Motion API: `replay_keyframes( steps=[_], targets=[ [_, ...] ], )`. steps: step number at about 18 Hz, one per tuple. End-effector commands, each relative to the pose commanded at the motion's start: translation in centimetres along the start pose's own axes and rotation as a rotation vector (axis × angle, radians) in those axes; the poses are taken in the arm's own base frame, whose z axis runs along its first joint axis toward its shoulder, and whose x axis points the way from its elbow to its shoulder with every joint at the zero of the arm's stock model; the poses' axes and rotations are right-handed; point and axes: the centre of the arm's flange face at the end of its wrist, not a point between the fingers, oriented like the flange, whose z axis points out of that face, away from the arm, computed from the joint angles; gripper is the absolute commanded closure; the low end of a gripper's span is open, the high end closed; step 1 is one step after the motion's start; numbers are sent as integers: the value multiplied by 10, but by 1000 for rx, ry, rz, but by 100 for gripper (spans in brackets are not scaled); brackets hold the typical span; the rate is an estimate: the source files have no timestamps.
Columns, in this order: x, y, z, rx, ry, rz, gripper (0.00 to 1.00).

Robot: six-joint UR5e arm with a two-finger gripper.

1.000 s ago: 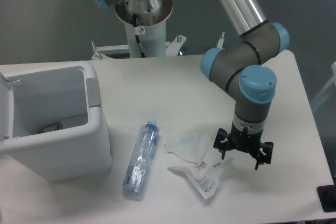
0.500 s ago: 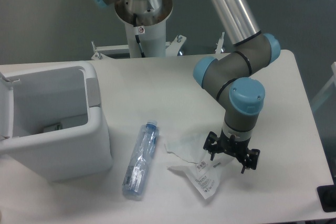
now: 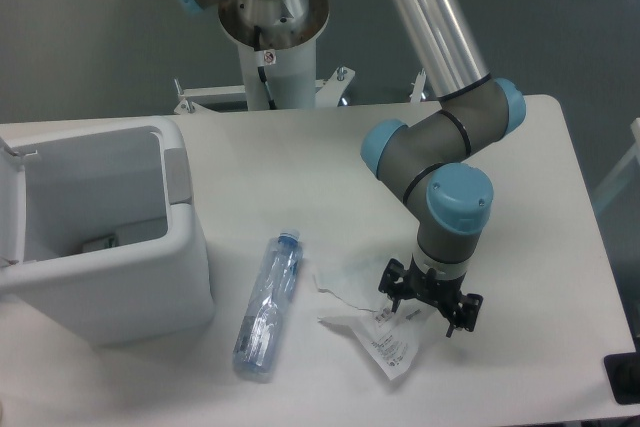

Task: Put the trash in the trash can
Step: 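Lower the gripper onto the white wrapper and close on it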

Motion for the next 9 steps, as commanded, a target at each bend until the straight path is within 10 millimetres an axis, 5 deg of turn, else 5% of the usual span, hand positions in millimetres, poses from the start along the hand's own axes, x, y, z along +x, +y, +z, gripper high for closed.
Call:
replay_keyframes(
  steps=[4,9],
  targets=[
    [1,1,-2,-40,-23,4,89],
    [0,-4,-14,-27,-40,-13,98]
  ],
)
